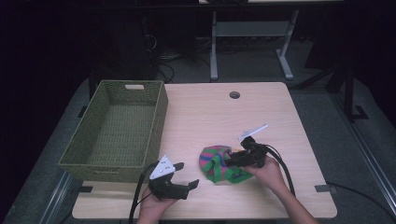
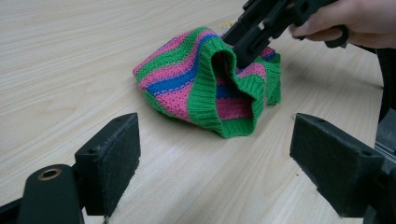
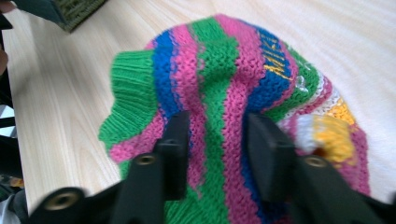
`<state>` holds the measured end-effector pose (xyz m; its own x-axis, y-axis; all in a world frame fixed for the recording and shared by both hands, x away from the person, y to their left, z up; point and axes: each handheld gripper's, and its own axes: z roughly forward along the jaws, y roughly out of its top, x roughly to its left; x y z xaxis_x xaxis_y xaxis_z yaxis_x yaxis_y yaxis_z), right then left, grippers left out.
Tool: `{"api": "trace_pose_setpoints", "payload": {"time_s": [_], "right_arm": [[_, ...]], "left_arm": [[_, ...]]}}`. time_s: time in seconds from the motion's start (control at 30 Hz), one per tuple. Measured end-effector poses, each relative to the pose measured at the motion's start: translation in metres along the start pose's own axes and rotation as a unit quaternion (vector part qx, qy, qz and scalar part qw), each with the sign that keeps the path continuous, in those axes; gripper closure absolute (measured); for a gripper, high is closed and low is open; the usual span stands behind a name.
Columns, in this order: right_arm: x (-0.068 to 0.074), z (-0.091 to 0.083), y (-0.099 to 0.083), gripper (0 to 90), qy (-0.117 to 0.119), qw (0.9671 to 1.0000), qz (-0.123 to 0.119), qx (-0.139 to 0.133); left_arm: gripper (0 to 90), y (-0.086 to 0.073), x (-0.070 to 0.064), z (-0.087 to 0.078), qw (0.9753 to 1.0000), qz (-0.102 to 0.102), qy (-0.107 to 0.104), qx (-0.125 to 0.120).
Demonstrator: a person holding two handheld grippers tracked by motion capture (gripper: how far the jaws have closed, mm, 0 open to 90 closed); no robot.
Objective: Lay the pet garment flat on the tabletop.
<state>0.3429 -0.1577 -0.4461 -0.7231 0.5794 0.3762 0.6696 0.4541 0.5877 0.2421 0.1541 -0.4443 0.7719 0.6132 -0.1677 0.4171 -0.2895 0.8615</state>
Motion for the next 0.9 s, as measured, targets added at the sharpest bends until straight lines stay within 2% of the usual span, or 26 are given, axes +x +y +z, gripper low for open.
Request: {"api": "trace_pose_setpoints", "payload": {"time_s": [0.17,0.27,0.4,0.47,0.5,0.57,0.6,0.83,0.9], "right_arm": [[0.006,-0.015,0.002,51.1,-0.008,0.9998,-0.016,-0.012],[0.015,-0.029,0.004,50.0,-0.016,0.9987,-0.045,-0.021],[0.024,-0.040,0.004,49.5,0.002,0.9968,-0.074,-0.030],[0.026,-0.040,0.003,49.3,0.005,0.9968,-0.075,-0.026],[0.030,-0.042,0.003,48.0,0.010,0.9956,-0.090,-0.023],[0.031,-0.042,0.002,47.8,0.017,0.9955,-0.090,-0.022],[0.033,-0.041,0.002,47.7,0.018,0.9949,-0.097,-0.019],[0.038,-0.032,0.001,42.1,0.015,0.9929,-0.118,0.003],[0.040,-0.028,0.001,41.9,0.016,0.9914,-0.129,0.012]], "left_arm": [[15.8,0.000,0.000,0.001,1.0000,0.000,0.000,0.002],[15.8,0.000,-0.001,0.001,1.0000,0.002,-0.001,0.002],[15.8,0.000,-0.001,0.001,1.0000,0.000,-0.001,0.002],[15.8,0.000,0.000,0.001,1.0000,0.001,-0.001,0.002],[15.8,0.000,-0.001,0.001,1.0000,0.001,-0.001,0.002],[15.8,0.000,-0.001,0.001,1.0000,0.002,-0.001,0.003],[15.8,0.000,-0.001,0.001,1.0000,0.001,-0.001,0.003],[15.8,0.000,-0.001,0.001,1.0000,-0.003,-0.002,0.001],[15.8,0.000,-0.001,0.001,1.0000,-0.002,-0.001,0.001]]}}
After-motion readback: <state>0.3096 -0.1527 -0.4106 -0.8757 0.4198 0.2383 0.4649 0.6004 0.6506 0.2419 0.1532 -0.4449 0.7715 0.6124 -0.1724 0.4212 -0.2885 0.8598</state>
